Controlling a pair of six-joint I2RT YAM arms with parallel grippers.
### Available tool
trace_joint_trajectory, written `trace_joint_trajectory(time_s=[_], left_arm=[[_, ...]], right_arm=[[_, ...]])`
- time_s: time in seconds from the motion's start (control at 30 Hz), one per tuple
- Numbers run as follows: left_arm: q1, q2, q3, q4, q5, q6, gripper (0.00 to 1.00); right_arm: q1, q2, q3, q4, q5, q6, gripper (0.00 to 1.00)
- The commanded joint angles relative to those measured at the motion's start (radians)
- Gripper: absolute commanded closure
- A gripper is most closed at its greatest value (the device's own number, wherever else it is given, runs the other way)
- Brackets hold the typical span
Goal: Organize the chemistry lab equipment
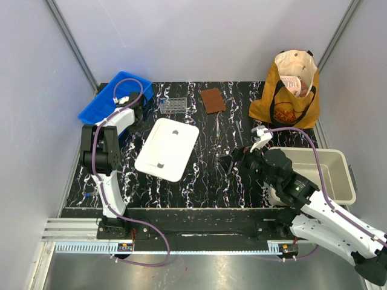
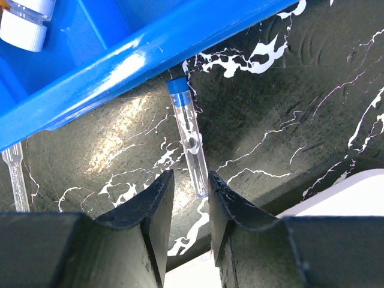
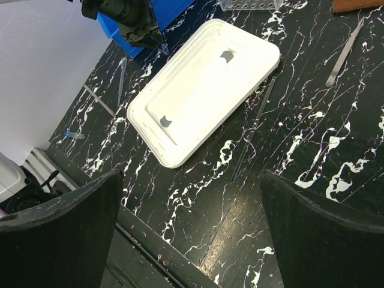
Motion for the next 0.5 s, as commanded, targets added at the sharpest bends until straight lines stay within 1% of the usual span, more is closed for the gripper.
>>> trace_joint_trajectory(time_s=[0.0, 0.47], left_arm=[[0.004, 0.007, 0.005, 0.031, -0.009, -0.026, 0.67], [0.003, 0.038, 0.005, 0.019, 0.010, -0.035, 0.67]], right_arm=[[0.006, -0.018, 0.004, 0.014, 0.024, -0.016, 0.00], [0.006, -0.041, 0.004, 0.004, 0.029, -0.011, 0.00]])
